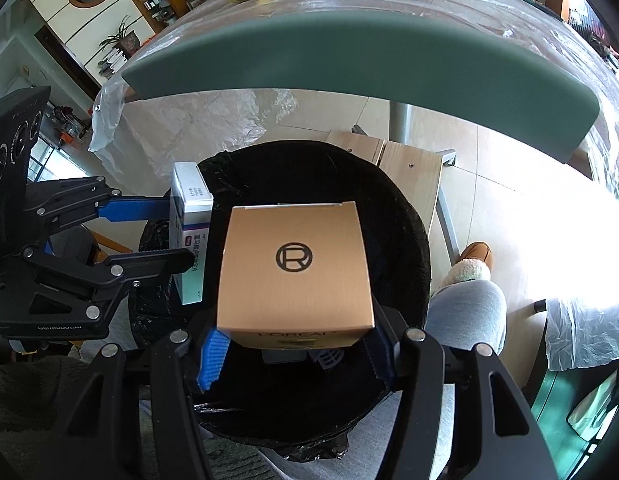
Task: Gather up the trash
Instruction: 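Open the left tool over the bin while the right tool releases the cardboard box, then grasp the yellow cap with the left tool while the right tool grasps the Naproxen box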
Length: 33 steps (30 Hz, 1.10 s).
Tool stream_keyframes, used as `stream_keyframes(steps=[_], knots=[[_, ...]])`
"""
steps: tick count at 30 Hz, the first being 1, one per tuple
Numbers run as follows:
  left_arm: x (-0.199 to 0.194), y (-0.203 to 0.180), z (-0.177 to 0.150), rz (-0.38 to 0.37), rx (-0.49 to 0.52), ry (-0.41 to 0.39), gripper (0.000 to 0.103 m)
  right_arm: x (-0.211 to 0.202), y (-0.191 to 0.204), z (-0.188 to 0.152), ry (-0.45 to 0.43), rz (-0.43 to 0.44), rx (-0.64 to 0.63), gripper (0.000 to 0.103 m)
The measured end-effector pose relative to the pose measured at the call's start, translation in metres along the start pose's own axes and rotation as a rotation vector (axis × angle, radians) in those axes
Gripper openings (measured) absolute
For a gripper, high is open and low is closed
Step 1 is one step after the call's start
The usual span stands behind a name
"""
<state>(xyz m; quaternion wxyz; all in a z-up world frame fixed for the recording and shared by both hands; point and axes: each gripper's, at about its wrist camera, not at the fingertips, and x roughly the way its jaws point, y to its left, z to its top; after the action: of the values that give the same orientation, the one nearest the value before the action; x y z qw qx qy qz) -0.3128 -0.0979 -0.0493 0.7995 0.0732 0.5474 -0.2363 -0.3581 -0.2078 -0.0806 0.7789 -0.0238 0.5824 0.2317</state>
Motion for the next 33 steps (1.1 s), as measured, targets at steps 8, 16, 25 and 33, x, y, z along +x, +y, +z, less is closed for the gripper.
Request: stream_keyframes(steps=[8, 16, 25, 33], knots=[[0.005, -0.002, 0.0, 0.003, 0.008, 0.012, 0.052, 0.002, 0.002, 0.0, 0.008, -0.011, -0.013, 0.058], [0.008, -0.002, -0.001, 0.01, 0.012, 0.024, 0.052, 0.007, 0.004, 0.0, 0.017, -0.027, -0.02, 0.058], [0.002, 0.002, -0.001, -0.001, -0.005, -0.014, 0.08, 0.0, 0.0, -0.003, -0.012, -0.039, 0.0, 0.078], [-0.027, 0.009, 0.0, 0.001, -0.048, -0.049, 0.08, -0.047, -0.003, -0.002, -0.123, -0.07, -0.02, 0.079]])
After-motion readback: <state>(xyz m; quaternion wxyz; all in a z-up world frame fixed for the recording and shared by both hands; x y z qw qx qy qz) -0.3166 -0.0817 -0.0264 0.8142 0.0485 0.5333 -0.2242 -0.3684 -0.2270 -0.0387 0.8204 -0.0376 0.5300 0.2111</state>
